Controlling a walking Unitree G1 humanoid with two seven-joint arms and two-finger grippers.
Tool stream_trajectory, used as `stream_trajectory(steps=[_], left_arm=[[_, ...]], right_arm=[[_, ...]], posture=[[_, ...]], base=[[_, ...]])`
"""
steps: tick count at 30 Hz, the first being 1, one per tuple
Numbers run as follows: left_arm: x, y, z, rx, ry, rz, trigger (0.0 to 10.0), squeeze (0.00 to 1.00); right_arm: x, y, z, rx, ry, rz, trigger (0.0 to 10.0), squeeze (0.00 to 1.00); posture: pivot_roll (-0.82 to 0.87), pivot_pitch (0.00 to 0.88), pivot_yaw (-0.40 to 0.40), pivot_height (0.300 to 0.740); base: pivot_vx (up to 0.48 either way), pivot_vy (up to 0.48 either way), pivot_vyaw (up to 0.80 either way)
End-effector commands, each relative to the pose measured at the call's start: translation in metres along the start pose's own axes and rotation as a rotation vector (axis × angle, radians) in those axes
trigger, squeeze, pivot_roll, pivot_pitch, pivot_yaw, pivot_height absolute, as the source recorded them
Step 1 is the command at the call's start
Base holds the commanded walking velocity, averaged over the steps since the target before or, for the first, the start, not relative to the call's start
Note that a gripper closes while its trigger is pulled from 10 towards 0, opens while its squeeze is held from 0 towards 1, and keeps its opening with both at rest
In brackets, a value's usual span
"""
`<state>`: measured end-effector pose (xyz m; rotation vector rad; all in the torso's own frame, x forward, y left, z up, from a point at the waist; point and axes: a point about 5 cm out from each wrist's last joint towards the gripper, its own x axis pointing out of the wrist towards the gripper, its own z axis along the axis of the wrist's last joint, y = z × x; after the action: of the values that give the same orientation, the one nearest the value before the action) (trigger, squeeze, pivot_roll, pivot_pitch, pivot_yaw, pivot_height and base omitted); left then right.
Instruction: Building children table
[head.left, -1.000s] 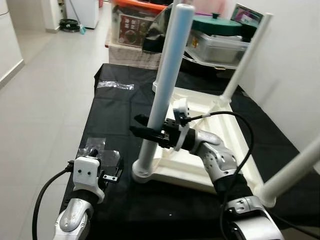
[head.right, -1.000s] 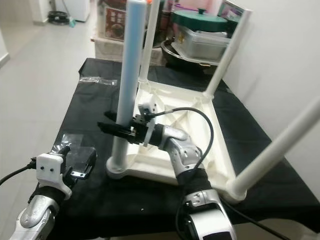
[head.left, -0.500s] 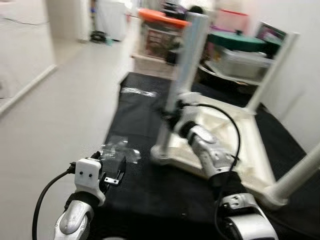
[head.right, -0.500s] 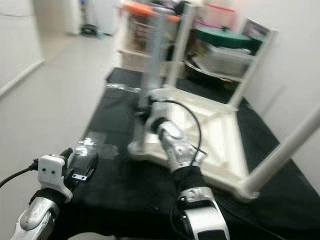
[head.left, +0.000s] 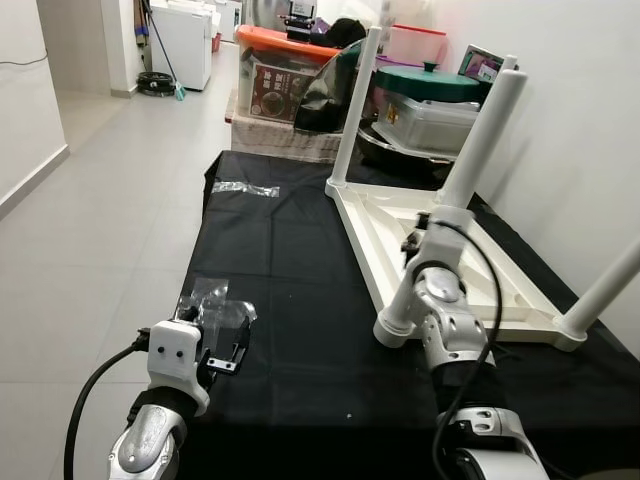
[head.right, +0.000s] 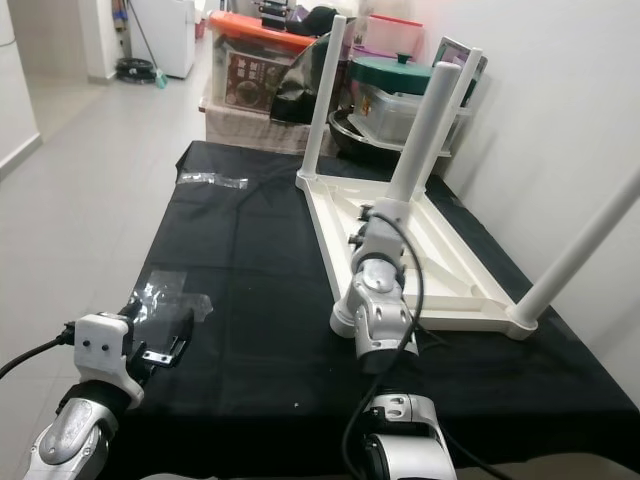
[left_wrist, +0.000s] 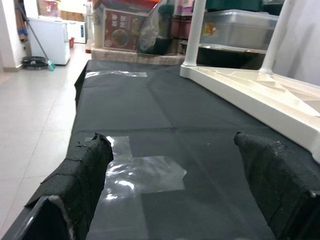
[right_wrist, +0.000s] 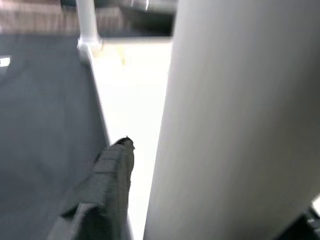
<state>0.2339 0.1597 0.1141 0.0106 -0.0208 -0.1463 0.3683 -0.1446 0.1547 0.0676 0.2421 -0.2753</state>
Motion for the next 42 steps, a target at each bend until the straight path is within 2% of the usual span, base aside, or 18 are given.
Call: stream_trajectory(steps=[1, 3, 4, 5, 6, 7, 8, 11, 12, 14, 17, 24, 32, 33, 35, 36, 41, 42], left_arm=[[0.0, -0.003, -0.001, -0.005, 0.004, -0.007, 10.0, 0.0], [0.001, -0.003, -0.001, -0.004, 0.004, -0.008, 10.0, 0.0], [0.001, -0.003, -0.001, -0.004, 0.004, -0.008, 10.0, 0.0], [0.001, -0.003, -0.001, -0.004, 0.004, -0.008, 10.0, 0.0], [0.001, -0.003, -0.001, -0.004, 0.004, -0.008, 10.0, 0.0], [0.001, -0.004, -0.001, -0.006, 0.002, -0.008, 10.0, 0.0], [0.001, -0.004, -0.001, -0.006, 0.002, -0.008, 10.0, 0.0], [0.002, -0.004, -0.001, -0.005, -0.001, -0.01, 10.0, 0.0], [0.002, -0.004, -0.001, -0.005, -0.001, -0.01, 10.0, 0.0], [0.003, -0.005, 0.0, -0.001, -0.005, -0.009, 10.0, 0.0], [0.002, -0.004, 0.001, 0.002, -0.007, -0.004, 10.0, 0.0], [0.002, -0.003, 0.002, 0.008, -0.008, 0.004, 10.0, 0.0], [-0.001, -0.003, 0.003, 0.013, -0.008, 0.004, 10.0, 0.0], [-0.001, -0.003, 0.003, 0.013, -0.008, 0.004, 10.0, 0.0], [-0.001, -0.003, 0.003, 0.011, -0.008, 0.004, 10.0, 0.0], [-0.001, -0.004, 0.003, 0.009, -0.008, 0.002, 10.0, 0.0], [-0.001, -0.005, 0.003, 0.006, -0.007, 0.001, 10.0, 0.0], [-0.001, -0.005, 0.002, 0.003, -0.006, 0.001, 10.0, 0.0]], right_arm=[[0.004, -0.001, 0.002, 0.034, 0.008, 0.028, 10.0, 1.0], [0.006, 0.002, 0.008, 0.042, -0.003, 0.069, 10.0, 1.0], [0.009, 0.003, 0.016, 0.049, -0.021, 0.122, 10.0, 0.53], [0.009, 0.003, 0.016, 0.049, -0.021, 0.122, 10.0, 0.53], [0.01, 0.005, 0.021, 0.053, -0.033, 0.156, 10.0, 0.0], [0.012, 0.017, 0.043, 0.106, -0.11, 0.516, 10.0, 0.0], [0.012, 0.017, 0.043, 0.106, -0.11, 0.516, 10.0, 0.0], [-0.001, 0.027, 0.052, 0.148, -0.191, 0.973, 10.0, 0.0], [-0.001, 0.027, 0.052, 0.148, -0.191, 0.973, 10.0, 0.0], [-0.013, 0.033, 0.038, 0.107, -0.163, 1.243, 10.0, 0.0], [-0.026, 0.048, 0.018, 0.035, -0.1, 1.419, 10.0, 0.0], [-0.039, 0.081, -0.003, 0.008, -0.068, 1.558, 10.0, 0.0], [-0.038, 0.101, 0.008, 0.048, -0.119, 1.513, 10.0, 0.0], [-0.04, 0.098, 0.014, 0.074, -0.147, 1.552, 4.2, 0.0], [-0.042, 0.095, 0.021, 0.112, -0.19, 1.618, 3.1, 0.0], [-0.039, 0.092, 0.025, 0.133, -0.208, 1.576, 0.0, 0.0], [-0.031, 0.088, 0.029, 0.128, -0.226, 1.447, 0.0, 0.0], [-0.024, 0.086, 0.028, 0.093, -0.221, 1.299, 0.0, 0.0]], posture=[[0.11, 0.0, -0.195, 0.74], [0.11, 0.0, -0.195, 0.74], [0.11, 0.0, -0.198, 0.74], [0.11, 0.0, -0.198, 0.74], [0.11, 0.0, -0.198, 0.74], [0.11, 0.0, -0.199, 0.74], [0.11, 0.0, -0.199, 0.74], [0.13, 0.0, -0.207, 0.74], [0.13, 0.0, -0.207, 0.74], [0.13, 0.0, -0.207, 0.74], [0.13, 0.0, -0.207, 0.74], [0.13, 0.0, -0.207, 0.74], [0.18, 0.0, -0.231, 0.74], [0.17, 0.0, -0.231, 0.74], [0.17, 0.0, -0.229, 0.74], [0.16, 0.0, -0.228, 0.74], [0.15, 0.0, -0.227, 0.74], [0.15, 0.0, -0.224, 0.74]], base=[[0.0, 0.0, 0.0], [0.0, 0.0, 0.0], [0.0, 0.0, 0.0], [0.0, 0.0, 0.0], [0.0, 0.0, 0.0], [0.0, 0.0, 0.0], [0.0, 0.0, 0.0], [0.0, 0.0, 0.0], [0.0, 0.0, 0.0], [0.0, 0.0, 0.0], [0.0, 0.0, 0.0], [0.0, 0.0, 0.0], [0.0, 0.0, 0.0], [0.0, 0.0, 0.0], [0.0, 0.0, 0.0], [0.0, 0.0, 0.0], [0.0, 0.0, 0.0], [0.0, 0.0, 0.0]])
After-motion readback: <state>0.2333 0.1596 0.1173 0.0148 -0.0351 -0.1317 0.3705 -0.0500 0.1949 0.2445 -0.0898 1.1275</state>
